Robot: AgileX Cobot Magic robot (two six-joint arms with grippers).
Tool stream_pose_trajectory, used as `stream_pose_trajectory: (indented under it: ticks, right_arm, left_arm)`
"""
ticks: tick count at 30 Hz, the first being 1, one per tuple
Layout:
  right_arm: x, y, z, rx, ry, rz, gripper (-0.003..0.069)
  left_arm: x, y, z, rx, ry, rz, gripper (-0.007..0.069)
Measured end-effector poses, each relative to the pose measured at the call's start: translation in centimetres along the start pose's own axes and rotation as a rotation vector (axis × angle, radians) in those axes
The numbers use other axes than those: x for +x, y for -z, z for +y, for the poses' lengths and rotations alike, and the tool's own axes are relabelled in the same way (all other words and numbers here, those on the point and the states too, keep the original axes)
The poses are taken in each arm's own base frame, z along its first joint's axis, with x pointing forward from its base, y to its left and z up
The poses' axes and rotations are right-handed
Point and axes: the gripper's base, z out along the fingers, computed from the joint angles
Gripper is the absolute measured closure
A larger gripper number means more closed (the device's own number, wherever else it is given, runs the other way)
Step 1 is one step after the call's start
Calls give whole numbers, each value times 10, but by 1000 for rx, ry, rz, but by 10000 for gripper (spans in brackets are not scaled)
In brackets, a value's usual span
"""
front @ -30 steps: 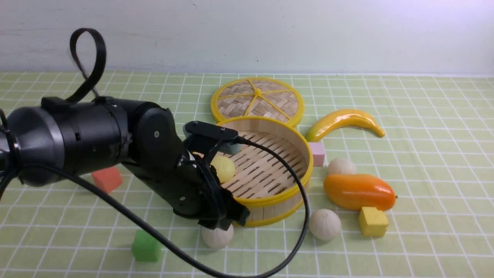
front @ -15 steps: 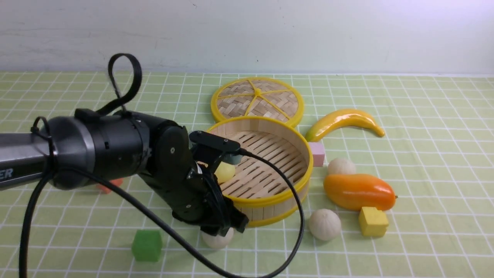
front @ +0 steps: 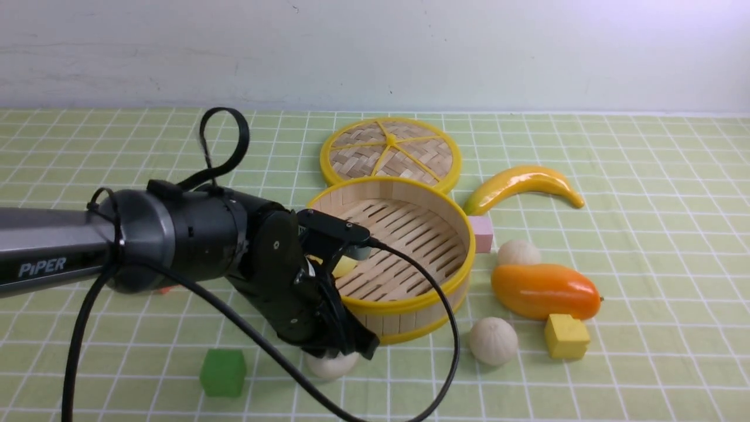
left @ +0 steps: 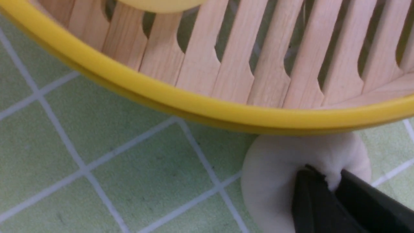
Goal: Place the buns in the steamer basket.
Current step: Use the left arm to grab a steamed stuffed bun, then use the left arm to put the steamed stuffed bun into the steamer
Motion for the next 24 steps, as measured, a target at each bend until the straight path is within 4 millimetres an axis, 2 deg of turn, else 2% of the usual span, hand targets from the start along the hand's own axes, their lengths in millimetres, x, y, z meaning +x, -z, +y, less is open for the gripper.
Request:
stream_pose_trajectory:
  ticks: [2, 6, 10, 11, 14, 16, 18, 21, 24]
  right_arm:
    - [0, 0, 0, 0, 0, 0, 418]
    - [0, 0, 0, 0, 0, 0, 418]
    - [0, 0, 0, 0, 0, 0, 418]
    - [0, 0, 0, 0, 0, 0, 418]
    - [0, 0, 0, 0, 0, 0, 418]
    - [0, 0, 0, 0, 0, 0, 418]
    - [0, 0, 0, 0, 0, 0, 418]
    - [0, 0, 0, 0, 0, 0, 418]
    - [0, 0, 0, 0, 0, 0, 418]
  left_arm:
    - [1, 2, 0, 0, -1, 8, 636]
    - [1, 13, -1, 3, -4, 15, 638]
    - [1, 39, -3, 8, -11, -3, 638]
    - [1, 53, -4, 11, -13, -21, 638]
    - [-1, 76, -6, 20, -11, -64, 638]
    - [-8, 92, -8, 31, -16, -112, 638]
    - [-23, 105, -10, 37, -36, -176, 638]
    - [-47, 104, -11, 41, -62, -227, 638]
    - [-70, 80, -12, 52, -72, -220, 638]
